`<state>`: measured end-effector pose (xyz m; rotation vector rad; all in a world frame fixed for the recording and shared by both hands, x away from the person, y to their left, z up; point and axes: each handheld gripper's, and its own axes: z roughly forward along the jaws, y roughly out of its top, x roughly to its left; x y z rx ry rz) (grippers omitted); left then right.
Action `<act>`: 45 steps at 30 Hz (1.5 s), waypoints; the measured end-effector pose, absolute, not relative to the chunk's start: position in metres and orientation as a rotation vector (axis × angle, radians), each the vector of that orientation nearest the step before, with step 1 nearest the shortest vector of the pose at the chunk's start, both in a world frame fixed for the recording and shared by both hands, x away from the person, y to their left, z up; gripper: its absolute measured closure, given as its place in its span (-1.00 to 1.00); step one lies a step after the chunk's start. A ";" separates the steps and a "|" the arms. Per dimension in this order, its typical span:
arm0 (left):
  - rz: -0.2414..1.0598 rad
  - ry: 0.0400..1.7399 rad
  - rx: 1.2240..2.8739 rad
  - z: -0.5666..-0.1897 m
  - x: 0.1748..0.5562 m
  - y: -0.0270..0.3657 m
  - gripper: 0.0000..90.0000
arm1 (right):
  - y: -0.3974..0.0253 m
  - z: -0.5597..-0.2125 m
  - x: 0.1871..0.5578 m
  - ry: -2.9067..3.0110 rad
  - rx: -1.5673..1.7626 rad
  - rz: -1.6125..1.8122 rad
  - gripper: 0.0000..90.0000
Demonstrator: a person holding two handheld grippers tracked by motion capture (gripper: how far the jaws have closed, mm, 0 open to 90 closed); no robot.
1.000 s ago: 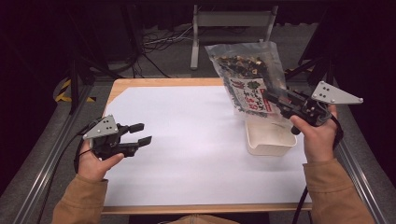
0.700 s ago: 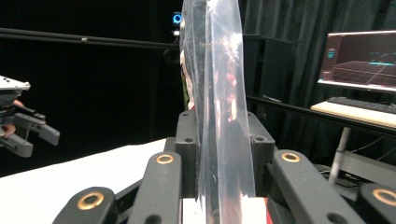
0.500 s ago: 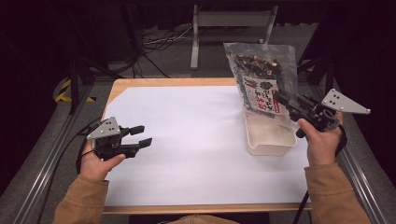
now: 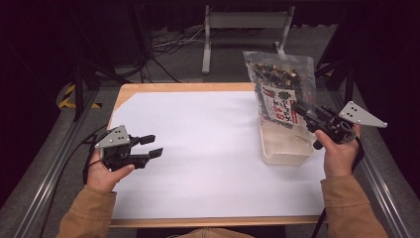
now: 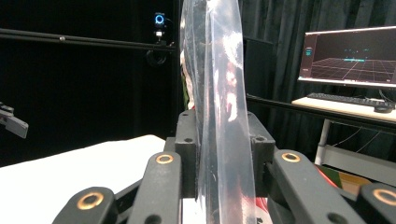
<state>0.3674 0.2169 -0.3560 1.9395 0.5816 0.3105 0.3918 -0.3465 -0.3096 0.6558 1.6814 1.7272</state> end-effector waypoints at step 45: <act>0.291 0.581 1.960 -0.359 0.368 0.213 0.02 | -0.364 -0.358 0.391 1.624 0.773 1.734 0.60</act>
